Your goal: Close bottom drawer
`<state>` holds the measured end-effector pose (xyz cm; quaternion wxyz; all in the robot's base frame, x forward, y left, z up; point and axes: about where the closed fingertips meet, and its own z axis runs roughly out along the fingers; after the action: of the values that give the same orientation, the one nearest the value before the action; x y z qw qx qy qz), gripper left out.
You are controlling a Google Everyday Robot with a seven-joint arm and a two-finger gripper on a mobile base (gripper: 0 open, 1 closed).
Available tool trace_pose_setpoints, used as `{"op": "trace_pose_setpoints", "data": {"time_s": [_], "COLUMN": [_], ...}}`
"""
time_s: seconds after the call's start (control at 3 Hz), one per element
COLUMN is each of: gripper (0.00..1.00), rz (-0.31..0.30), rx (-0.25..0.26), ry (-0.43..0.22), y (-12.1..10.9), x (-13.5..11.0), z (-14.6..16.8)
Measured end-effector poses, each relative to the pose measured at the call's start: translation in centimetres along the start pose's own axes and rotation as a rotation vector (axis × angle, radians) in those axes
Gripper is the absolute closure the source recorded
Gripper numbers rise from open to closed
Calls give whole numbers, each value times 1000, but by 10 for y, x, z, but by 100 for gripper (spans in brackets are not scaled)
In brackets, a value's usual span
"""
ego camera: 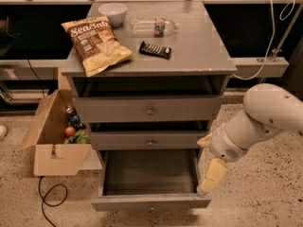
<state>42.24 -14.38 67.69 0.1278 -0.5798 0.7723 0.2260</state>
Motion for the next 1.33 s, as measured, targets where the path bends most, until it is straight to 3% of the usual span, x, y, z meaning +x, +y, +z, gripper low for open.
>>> {"op": "trace_pose_setpoints", "data": {"time_s": [0.33, 0.67, 1.0, 1.33], "gripper": [0, 0, 0, 15], "rz": [17, 34, 69, 118], "rx": [-9, -22, -73, -139], "ry": [40, 28, -3, -34], "y": [-23, -45, -60, -67], "x": [33, 64, 95, 125], "z": [69, 127, 182, 233]}}
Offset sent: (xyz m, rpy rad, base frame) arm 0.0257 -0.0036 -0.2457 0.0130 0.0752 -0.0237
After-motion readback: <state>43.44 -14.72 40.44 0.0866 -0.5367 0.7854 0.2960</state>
